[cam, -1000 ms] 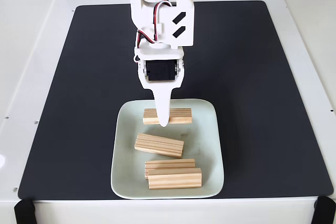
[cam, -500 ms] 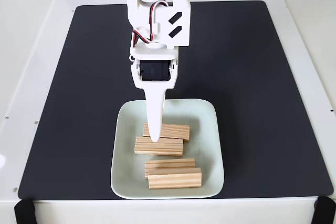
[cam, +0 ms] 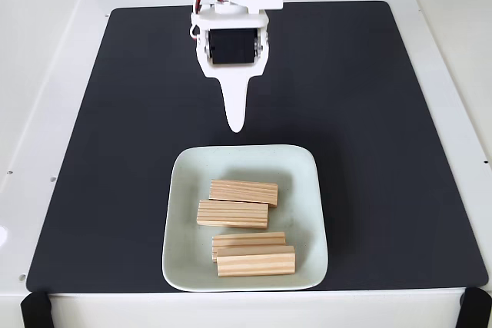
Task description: Pick up the wooden block and place them on the plate.
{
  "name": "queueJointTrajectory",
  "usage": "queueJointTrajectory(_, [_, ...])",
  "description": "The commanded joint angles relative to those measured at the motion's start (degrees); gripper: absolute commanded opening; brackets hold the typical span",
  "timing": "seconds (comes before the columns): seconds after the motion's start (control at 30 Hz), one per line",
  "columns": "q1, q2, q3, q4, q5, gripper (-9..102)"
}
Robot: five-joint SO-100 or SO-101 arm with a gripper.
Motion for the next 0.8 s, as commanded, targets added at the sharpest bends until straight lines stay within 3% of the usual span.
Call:
queueJointTrajectory(0.0, [-1.8, 12.8, 8.5, -2.8, -0.2, 0])
queueJointTrajectory(0.1, [-2.5, 24.0, 21.1, -9.0, -0.1, 0])
queueJointTrajectory(0.47, [-2.9, 70.8, 75.8, -44.2, 0.0, 0])
queueJointTrajectory(0.77, [-5.4, 95.4, 97.7, -57.0, 2.5, 0])
